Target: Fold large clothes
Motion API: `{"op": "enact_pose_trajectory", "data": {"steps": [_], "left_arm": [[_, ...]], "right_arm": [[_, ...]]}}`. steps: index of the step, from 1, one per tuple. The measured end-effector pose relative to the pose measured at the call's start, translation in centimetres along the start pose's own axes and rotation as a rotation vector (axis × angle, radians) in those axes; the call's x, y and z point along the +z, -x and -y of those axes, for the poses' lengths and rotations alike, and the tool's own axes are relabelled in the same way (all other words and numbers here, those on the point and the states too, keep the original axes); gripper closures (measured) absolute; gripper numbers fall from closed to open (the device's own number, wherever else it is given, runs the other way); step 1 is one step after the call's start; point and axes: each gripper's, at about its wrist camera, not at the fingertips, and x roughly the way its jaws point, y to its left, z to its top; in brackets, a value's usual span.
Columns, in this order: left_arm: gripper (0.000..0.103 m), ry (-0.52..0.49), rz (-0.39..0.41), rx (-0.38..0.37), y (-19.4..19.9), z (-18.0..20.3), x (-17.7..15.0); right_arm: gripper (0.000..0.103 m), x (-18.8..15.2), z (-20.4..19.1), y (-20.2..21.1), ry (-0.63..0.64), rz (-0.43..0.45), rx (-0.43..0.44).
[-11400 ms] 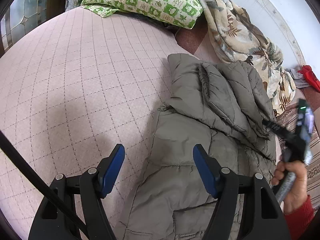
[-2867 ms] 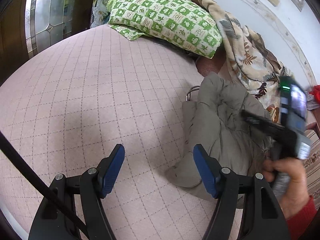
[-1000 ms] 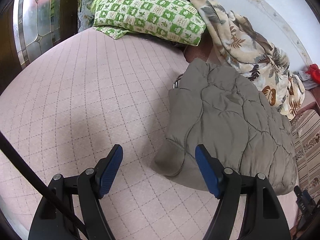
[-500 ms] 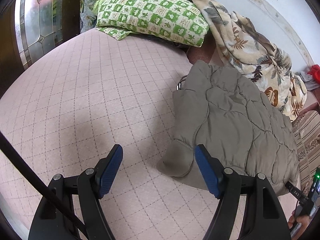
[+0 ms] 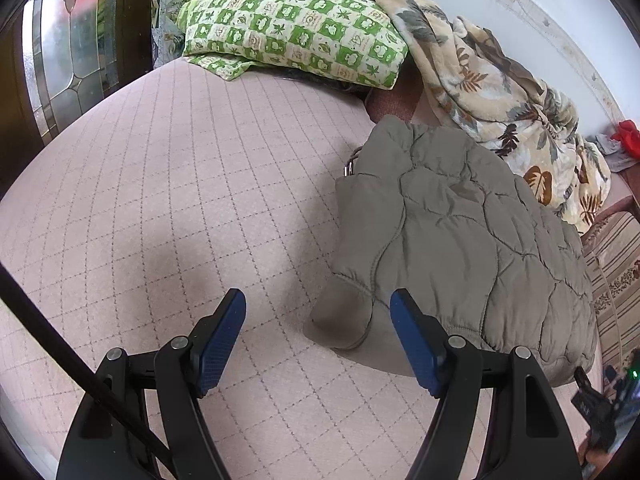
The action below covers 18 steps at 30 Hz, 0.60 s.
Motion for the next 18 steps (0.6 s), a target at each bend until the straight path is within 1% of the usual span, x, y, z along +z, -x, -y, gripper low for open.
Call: {"op": "enact_pose_trajectory", "data": {"steps": [3, 6, 10, 13, 16, 18], "left_arm": [[0.029, 0.009, 0.002, -0.003, 0.2, -0.2, -0.1], [0.029, 0.013, 0.000, -0.003, 0.3, -0.3, -0.2], [0.029, 0.015, -0.002, -0.006, 0.3, -0.4, -0.2], [0.029, 0.032, -0.009, -0.014, 0.2, -0.6, -0.1], [0.029, 0.050, -0.042, -0.071, -0.9, -1.2, 0.6], [0.029, 0.055, -0.082, -0.121, -2.2, -1.3, 1.3]], "right_arm": [[0.011, -0.6, -0.4, 2.4, 0.062, 0.052, -0.005], [0.011, -0.9, -0.1, 4.2, 0.049, 0.068, 0.034], [0.011, -1.5, 0.3, 6.1, -0.036, 0.057, 0.141], [0.011, -1.9, 0.4, 6.1, -0.083, 0.027, 0.214], [0.011, -2.5, 1.1, 5.7, -0.158, 0.003, 0.255], [0.010, -2.5, 3.0, 5.0, -0.254, -0.005, 0.277]]}}
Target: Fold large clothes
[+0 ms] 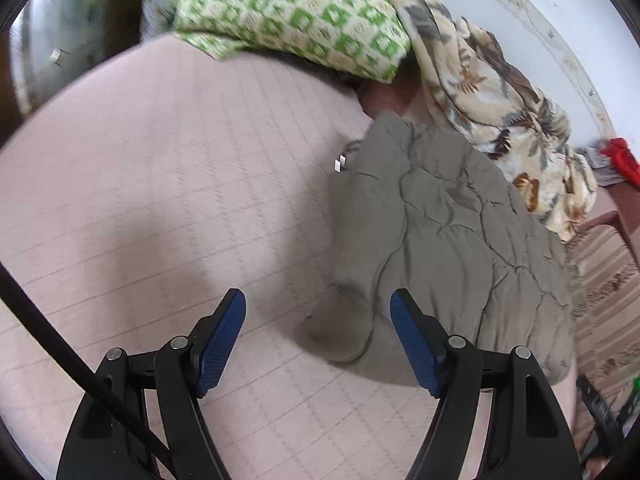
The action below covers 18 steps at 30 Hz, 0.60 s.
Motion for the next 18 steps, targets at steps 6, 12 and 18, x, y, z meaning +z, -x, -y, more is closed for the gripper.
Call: {"op": "enact_pose_trajectory", "data": {"steps": [6, 12, 18], "left_arm": [[0.025, 0.099, -0.136, -0.172, -5.5, -0.6, 1.7], [0.020, 0.164, -0.162, -0.262, -7.6, -1.0, 2.4], [0.016, 0.162, -0.204, -0.375, -10.4, -1.3, 3.8]], "right_arm": [[0.005, 4.9, 6.2, -1.2, -0.210, 0.010, 0.061], [0.005, 9.1, 9.3, -7.3, -0.256, -0.103, 0.116], [0.002, 9.5, 12.9, -15.4, -0.411, -0.250, 0.323]]}}
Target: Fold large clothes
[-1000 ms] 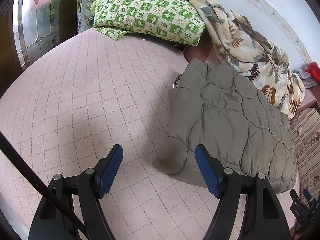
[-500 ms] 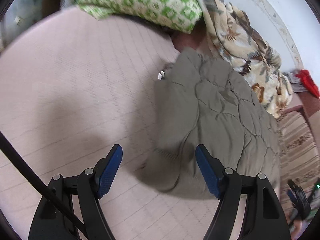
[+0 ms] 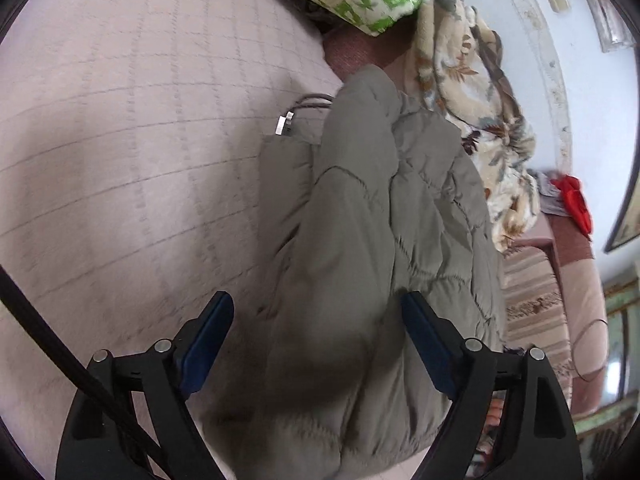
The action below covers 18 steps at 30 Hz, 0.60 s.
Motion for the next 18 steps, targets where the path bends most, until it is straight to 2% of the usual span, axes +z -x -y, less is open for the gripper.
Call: {"op": "enact_pose_trajectory", "data": {"steps": [4, 7, 11, 13, 14, 15, 17, 18], "left_arm": [[0.012, 0.026, -0.064, -0.095, -2.3, -0.1, 0.5], [0.008, -0.030, -0.048, -0.043, -2.8, 1.6, -0.1], [0.008, -0.088, -0.034, 0.019, -2.6, 3.4, -0.9], [0.018, -0.112, -0.014, 0.058, -2.2, 4.4, -1.2], [0.028, -0.125, 0.000, 0.079, -1.8, 5.0, -1.5], [0.037, -0.137, 0.012, 0.090, -1.3, 5.6, -1.7], [0.046, -0.157, 0.030, 0.095, -0.1, 6.5, -2.1], [0.049, -0.161, 0.037, 0.091, 0.6, 6.8, -2.2]], "right_arm": [[0.000, 0.5, 2.0, -3.0, -0.078, -0.056, 0.199], [0.000, 0.6, 2.5, -4.9, -0.080, -0.092, 0.357], [0.000, -0.1, 1.3, -5.6, 0.058, -0.076, 0.420], [0.000, -0.2, 0.3, -5.8, 0.102, -0.088, 0.395], [0.001, 0.2, -0.4, -5.9, 0.117, -0.098, 0.390], [0.017, 0.3, -0.9, -5.9, 0.126, -0.097, 0.403], [0.026, 0.1, -1.3, -5.9, 0.092, -0.095, 0.433], [0.036, 0.0, -1.5, -5.8, 0.091, -0.092, 0.429]]}}
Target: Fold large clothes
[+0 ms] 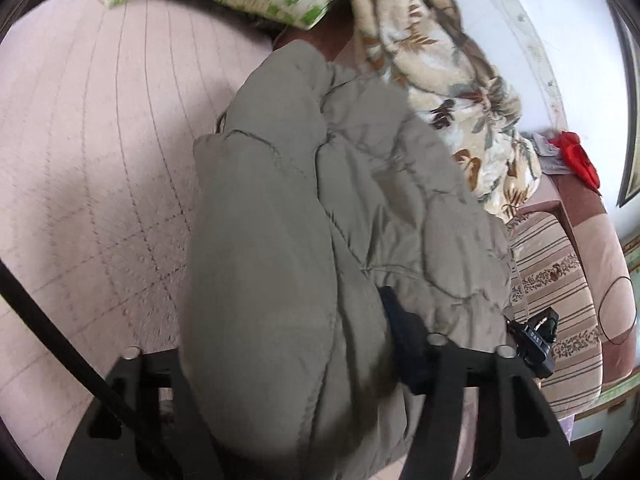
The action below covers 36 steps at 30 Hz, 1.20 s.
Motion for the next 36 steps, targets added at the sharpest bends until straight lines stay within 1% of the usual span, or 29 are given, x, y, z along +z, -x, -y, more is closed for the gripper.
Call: {"op": "enact_pose_trajectory", "data": {"steps": [1, 3, 5, 7, 9, 11, 13, 16, 17, 18, 19, 20, 21, 23, 24, 26, 27, 29, 30, 31, 32, 33, 34, 36], "left_arm": [[0.050, -0.004, 0.008, -0.005, 0.9, 0.3, -0.3], [0.051, -0.015, 0.014, -0.003, 2.0, 0.5, -1.1], [0.051, -0.014, 0.012, 0.007, 2.4, 0.3, -1.8], [0.051, -0.009, -0.008, 0.028, 1.8, -0.4, -2.0], [0.051, 0.021, -0.027, 0.028, 1.3, -0.9, -1.9], [0.051, -0.007, -0.017, 0.036, 1.8, -0.3, -2.0], [0.049, -0.028, -0.012, 0.065, 1.9, 0.1, -2.0], [0.036, 0.018, -0.036, 0.120, 0.5, -1.1, -1.9], [0.030, 0.043, -0.045, 0.134, 0.0, -1.6, -2.0], [0.029, 0.064, -0.047, 0.135, -0.1, -1.9, -2.0], [0.029, 0.069, -0.045, 0.132, 0.1, -2.0, -2.1], [0.029, 0.061, -0.039, 0.135, 0.6, -1.7, -2.2], [0.030, 0.045, -0.027, 0.141, 1.2, -1.3, -2.2], [0.030, 0.017, 0.027, 0.136, 3.5, -0.6, -2.4], [0.030, 0.010, 0.060, 0.119, 4.8, -0.2, -2.4], [0.030, 0.010, 0.115, 0.111, 6.9, 0.1, -2.6], [0.030, 0.007, 0.148, 0.136, 7.7, 0.4, -2.8], [0.030, -0.031, 0.223, 0.237, 8.9, 1.6, -2.9], [0.030, -0.056, 0.259, 0.268, 9.3, 2.4, -3.2], [0.029, -0.075, 0.275, 0.278, 9.3, 2.9, -3.4], [0.029, -0.097, 0.273, 0.285, 8.9, 3.4, -3.5], [0.029, -0.123, 0.246, 0.294, 8.1, 3.7, -3.6], [0.029, -0.137, 0.220, 0.308, 7.3, 3.8, -3.7], [0.029, -0.154, 0.155, 0.379, 4.5, 3.5, -3.8]], "right_arm": [[0.041, 0.0, -0.7, 0.3, 0.015, 0.005, -0.005], [0.056, 0.0, -1.9, 1.1, 0.038, 0.019, -0.020], [0.062, -0.1, -3.0, 2.2, 0.052, 0.042, -0.009], [0.063, -0.4, -3.6, 3.4, 0.055, 0.053, 0.017], [0.063, -1.2, -4.1, 3.9, 0.078, 0.050, 0.013], [0.063, -1.5, -3.6, 3.6, 0.071, 0.035, -0.001], [0.063, -1.9, -2.8, 3.8, 0.028, 0.026, 0.012], [0.063, -3.0, -2.8, 5.2, 0.054, 0.030, 0.005], [0.063, -3.2, -2.8, 5.2, 0.059, 0.028, 0.002], [0.063, -3.4, -2.5, 5.1, 0.056, 0.023, -0.004], [0.062, -3.5, -2.3, 4.9, 0.051, 0.021, -0.011], [0.053, -3.6, -1.9, 4.6, 0.039, 0.022, -0.025], [0.041, -3.7, -1.6, 4.4, 0.031, 0.030, -0.060], [0.031, -3.8, -1.6, 4.6, 0.027, 0.058, -0.135], [0.031, -3.7, -1.8, 5.0, 0.029, 0.078, -0.163], [0.031, -3.4, -2.9, 7.1, 0.047, 0.166, -0.237], [0.030, -3.4, -3.5, 8.4, 0.050, 0.226, -0.277], [0.029, -3.9, -4.7, 11.6, 0.056, 0.381, -0.382], [0.028, -4.4, -5.7, 12.6, 0.080, 0.440, -0.416], [0.028, -4.7, -6.4, 13.0, 0.104, 0.459, -0.426], [0.031, -5.2, -7.7, 13.0, 0.158, 0.469, -0.430], [0.037, -5.7, -8.8, 12.8, 0.199, 0.467, -0.425], [0.041, -6.3, -10.0, 12.2, 0.249, 0.455, -0.414], [0.055, -7.3, -12.3, 9.6, 0.338, 0.367, -0.360]]}}
